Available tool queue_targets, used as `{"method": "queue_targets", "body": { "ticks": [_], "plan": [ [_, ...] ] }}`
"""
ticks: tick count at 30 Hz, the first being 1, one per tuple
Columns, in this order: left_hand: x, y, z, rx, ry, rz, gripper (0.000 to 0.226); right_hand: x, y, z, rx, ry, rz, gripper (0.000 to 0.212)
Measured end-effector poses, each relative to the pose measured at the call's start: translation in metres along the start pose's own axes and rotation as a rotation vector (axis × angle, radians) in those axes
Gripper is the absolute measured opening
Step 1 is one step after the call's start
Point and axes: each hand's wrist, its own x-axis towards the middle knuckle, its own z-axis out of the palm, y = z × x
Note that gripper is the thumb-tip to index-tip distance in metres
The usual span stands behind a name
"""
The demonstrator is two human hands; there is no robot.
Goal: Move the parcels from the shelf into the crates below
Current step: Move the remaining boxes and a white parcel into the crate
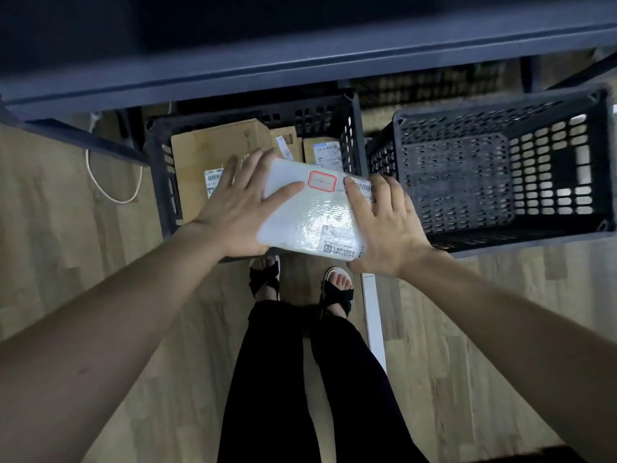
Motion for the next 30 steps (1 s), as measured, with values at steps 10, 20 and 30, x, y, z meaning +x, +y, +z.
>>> {"method": "queue_targets", "body": {
  "ticks": [10,20,30],
  "plan": [
    [0.084,-0.050,0.001,0.190,-0.046,0.233,0.118,0.038,-0.023,0.031,0.201,0.168,0.310,0.130],
    [0.144,-0.073,0.005,0.520,-0.103,0.392,0.123,0.083,-0.068,0.066,0.494,0.341,0.553,0.122],
    [0.155,-0.039,0.040,0.257,-0.122,0.169,0.088,0.116,-0.075,0.098,0.610,0.420,0.847,0.119]
  ]
}}
